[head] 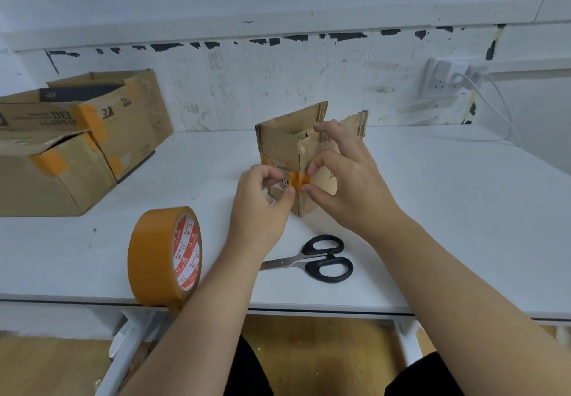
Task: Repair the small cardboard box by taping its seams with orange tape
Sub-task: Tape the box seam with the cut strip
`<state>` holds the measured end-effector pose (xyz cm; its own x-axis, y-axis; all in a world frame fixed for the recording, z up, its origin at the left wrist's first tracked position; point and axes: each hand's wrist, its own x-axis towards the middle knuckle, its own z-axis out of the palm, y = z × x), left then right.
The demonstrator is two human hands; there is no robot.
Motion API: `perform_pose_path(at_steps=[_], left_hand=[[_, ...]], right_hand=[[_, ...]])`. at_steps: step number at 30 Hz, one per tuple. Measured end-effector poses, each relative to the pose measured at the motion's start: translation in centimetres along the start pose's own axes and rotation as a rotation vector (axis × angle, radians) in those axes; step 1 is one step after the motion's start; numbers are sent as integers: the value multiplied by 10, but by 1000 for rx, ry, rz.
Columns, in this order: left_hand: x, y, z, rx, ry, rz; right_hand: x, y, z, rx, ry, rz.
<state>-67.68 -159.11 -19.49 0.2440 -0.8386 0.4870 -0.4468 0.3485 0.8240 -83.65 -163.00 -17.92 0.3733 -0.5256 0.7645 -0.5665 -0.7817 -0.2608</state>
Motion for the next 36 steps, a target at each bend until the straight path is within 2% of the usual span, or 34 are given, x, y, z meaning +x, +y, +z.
perform_pose_path(at_steps=[8,13,28,36], left_hand=[[5,2,4,2,73,42],[7,3,8,-17,85,8],[10,4,11,-235,43,-115],[10,3,11,-210,38,-60]], right_hand=[[2,1,2,-18,51,-21],[6,0,3,-15,76,-34],[10,-4,5,-3,116,12],[10,-2,6,17,95,4]])
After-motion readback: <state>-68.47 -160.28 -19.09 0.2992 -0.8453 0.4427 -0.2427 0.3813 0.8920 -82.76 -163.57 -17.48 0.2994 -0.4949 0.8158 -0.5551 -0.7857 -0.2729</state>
